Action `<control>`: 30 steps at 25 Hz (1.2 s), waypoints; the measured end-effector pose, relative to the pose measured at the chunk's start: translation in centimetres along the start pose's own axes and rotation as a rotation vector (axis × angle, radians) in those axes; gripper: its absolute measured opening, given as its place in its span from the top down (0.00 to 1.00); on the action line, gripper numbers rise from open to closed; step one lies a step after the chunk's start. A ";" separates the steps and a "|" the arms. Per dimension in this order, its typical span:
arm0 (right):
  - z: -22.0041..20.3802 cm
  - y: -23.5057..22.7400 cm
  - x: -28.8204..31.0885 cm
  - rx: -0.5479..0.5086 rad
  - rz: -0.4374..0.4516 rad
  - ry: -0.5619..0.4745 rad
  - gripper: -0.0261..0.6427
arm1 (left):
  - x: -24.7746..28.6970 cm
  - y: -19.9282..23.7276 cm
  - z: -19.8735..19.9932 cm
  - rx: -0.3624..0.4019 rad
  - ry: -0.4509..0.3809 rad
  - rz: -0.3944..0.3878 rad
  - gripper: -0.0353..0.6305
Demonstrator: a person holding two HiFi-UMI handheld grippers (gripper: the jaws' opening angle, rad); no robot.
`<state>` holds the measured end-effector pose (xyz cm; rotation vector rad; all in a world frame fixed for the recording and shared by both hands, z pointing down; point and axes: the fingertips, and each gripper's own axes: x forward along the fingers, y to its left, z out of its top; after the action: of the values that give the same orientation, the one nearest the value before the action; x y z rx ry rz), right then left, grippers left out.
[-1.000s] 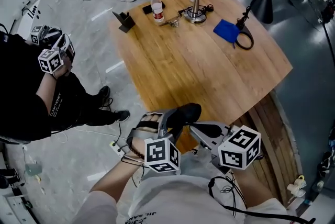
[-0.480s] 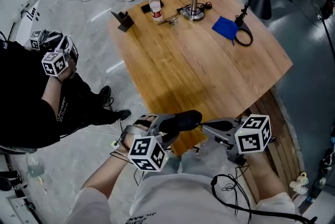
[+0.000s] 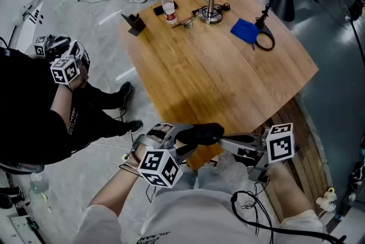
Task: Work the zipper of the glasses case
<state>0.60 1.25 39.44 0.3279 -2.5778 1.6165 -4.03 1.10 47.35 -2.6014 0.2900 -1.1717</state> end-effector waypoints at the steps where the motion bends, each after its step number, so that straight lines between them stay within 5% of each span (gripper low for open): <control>1: 0.3 0.4 0.3 0.048 0.032 -0.035 0.96 | 0.4 0.2 0.0 0.000 0.000 0.015 0.58; 6: 1.0 1.1 1.9 0.146 0.081 -0.134 0.96 | 0.9 1.2 2.0 -0.115 -0.114 0.068 0.56; 10: 0.6 2.2 2.2 0.160 0.108 -0.158 0.96 | 0.0 1.6 3.5 -0.136 -0.167 0.124 0.53; 14: 1.1 2.3 3.2 0.175 0.127 -0.160 0.96 | 0.7 3.3 3.8 -0.090 -0.135 0.164 0.46; 17: 1.7 2.5 3.1 0.084 0.061 -0.154 0.96 | 0.5 3.8 3.6 -0.094 -0.123 0.159 0.50; 22: 2.4 2.0 1.5 -0.250 -0.184 -0.062 0.96 | 0.7 2.8 2.5 -0.061 -0.059 0.082 0.54; 30: 2.3 0.6 -0.4 -0.237 -0.159 0.015 0.96 | -1.3 0.8 3.0 -0.035 -0.201 -0.003 0.56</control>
<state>0.99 -0.49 37.82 0.4852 -2.6194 1.2424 -2.68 1.19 44.25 -2.7230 0.2668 -0.9032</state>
